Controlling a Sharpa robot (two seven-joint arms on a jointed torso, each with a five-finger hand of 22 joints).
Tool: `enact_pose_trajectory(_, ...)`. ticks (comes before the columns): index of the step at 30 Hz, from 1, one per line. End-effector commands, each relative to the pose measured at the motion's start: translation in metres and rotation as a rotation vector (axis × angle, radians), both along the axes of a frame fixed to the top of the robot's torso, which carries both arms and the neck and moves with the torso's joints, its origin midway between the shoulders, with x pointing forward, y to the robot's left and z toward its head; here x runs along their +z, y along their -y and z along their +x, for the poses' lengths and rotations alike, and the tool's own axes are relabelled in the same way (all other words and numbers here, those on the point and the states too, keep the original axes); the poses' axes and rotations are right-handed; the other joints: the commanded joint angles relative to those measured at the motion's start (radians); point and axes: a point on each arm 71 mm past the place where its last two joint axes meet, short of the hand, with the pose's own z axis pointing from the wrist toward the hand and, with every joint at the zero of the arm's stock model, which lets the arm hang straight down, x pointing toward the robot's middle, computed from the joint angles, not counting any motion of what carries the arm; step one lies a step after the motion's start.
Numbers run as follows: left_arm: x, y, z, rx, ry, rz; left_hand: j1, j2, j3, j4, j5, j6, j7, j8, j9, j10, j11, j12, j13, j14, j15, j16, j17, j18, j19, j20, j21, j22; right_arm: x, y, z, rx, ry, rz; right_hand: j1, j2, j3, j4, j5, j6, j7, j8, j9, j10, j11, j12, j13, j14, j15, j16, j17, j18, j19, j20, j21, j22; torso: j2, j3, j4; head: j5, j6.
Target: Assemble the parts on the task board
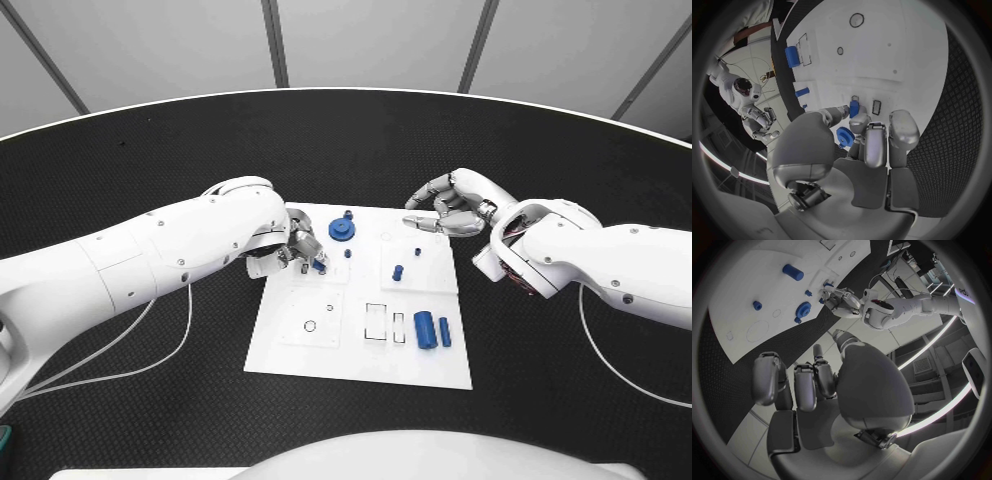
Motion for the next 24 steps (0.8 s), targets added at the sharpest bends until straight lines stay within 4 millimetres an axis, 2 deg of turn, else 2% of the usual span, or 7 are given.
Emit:
enact_pose_trajectory(1, 0.0002, -0.0018, -0.0014, 0.001, -0.004, -0.004, 0.000, 0.011, 0.125, -0.117, -0.006, 0.006, -0.005, 0.003, 0.002, 0.006, -0.001, 0.004, 0.001, 0.059, 0.004, -0.004, 0.107, -0.012, 0.000, 0.006, -0.002, 0.000, -0.0001, 0.0001, 0.0002, 0.000, 0.000, 0.000, 0.005, -0.002, 0.005, 0.000, 0.004, -0.001, -0.001, 0.004, -0.001, 0.004, -0.001, 0.003, 0.091, 0.073, -0.010, -0.002, 0.123, 0.009, 0.002, -0.007, -0.002, 0.020, 0.000, 0.0002, -0.0002, 0.001, 0.001)
enact_pose_trajectory(8, 0.0010, -0.0032, -0.0046, 0.001, -0.006, -0.011, 0.000, 0.012, 0.126, -0.117, -0.006, 0.006, -0.005, 0.003, 0.002, 0.008, -0.001, 0.007, 0.006, 0.059, 0.004, -0.004, 0.107, -0.012, 0.000, 0.006, -0.003, -0.001, -0.0005, 0.0001, 0.0008, 0.000, 0.000, -0.001, 0.005, -0.002, 0.005, 0.000, 0.004, -0.001, -0.001, 0.004, -0.001, 0.004, -0.001, 0.003, 0.091, 0.073, -0.010, -0.002, 0.123, 0.009, 0.002, -0.007, -0.002, 0.020, 0.000, 0.0011, -0.0001, 0.002, 0.002)
enact_pose_trajectory(24, 0.0018, -0.0011, -0.0034, 0.018, 0.011, -0.019, 0.001, 0.012, 0.129, -0.117, -0.006, 0.007, -0.005, 0.004, 0.002, 0.004, -0.001, 0.001, -0.004, 0.059, 0.004, -0.004, 0.107, -0.012, 0.000, 0.006, -0.003, -0.001, -0.0008, -0.0002, 0.0011, 0.001, 0.000, -0.001, 0.005, -0.002, 0.005, 0.000, 0.004, -0.001, -0.001, 0.004, -0.001, 0.004, -0.001, 0.003, 0.091, 0.073, -0.010, -0.002, 0.123, 0.009, 0.002, -0.007, -0.002, 0.020, 0.002, 0.0008, -0.0006, 0.003, 0.004)
